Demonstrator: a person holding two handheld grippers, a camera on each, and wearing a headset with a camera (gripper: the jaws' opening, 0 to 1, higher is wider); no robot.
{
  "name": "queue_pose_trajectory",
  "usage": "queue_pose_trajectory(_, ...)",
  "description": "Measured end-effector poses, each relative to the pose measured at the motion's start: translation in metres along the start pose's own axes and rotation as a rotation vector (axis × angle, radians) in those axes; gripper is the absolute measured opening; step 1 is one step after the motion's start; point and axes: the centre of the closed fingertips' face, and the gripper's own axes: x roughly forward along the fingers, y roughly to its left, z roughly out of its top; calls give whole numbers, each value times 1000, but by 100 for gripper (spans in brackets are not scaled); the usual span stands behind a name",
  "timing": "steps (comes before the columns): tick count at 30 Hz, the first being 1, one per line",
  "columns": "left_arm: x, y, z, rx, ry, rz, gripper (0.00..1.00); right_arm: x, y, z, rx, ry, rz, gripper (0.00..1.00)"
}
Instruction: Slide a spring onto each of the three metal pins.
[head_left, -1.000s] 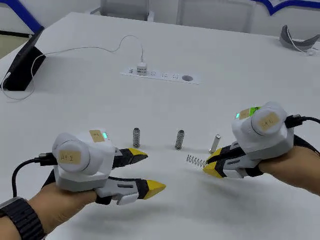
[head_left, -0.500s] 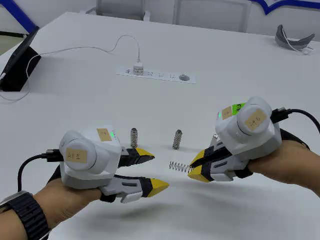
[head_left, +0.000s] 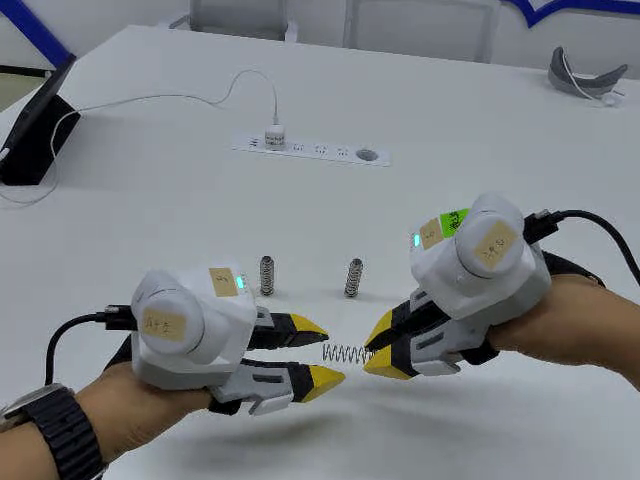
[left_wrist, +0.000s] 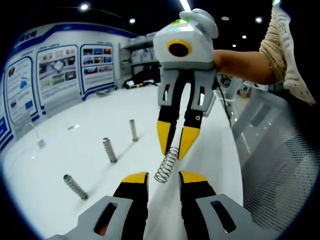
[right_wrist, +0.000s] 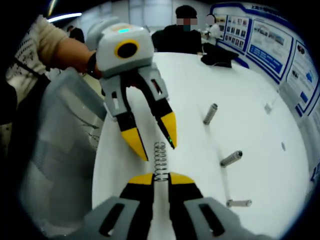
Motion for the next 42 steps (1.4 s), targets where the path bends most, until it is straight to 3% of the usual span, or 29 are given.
queue_pose_trajectory(5, 2, -10, -3, 47, 24, -28, 16, 1, 6, -1, -28, 17, 22, 12)
queue_pose_trajectory(14, 3, -12, -7, 73, 48, -32, 12, -6, 10, 5, -46, 13, 43, 12)
queue_pose_trajectory(25, 3, -14, -3, 80, 50, -33, 11, -19, 12, 35, -60, -81, 42, 11)
queue_pose_trajectory(42, 0, -10, 5, 67, 25, -14, 11, -17, 13, 66, -73, -188, 13, 12)
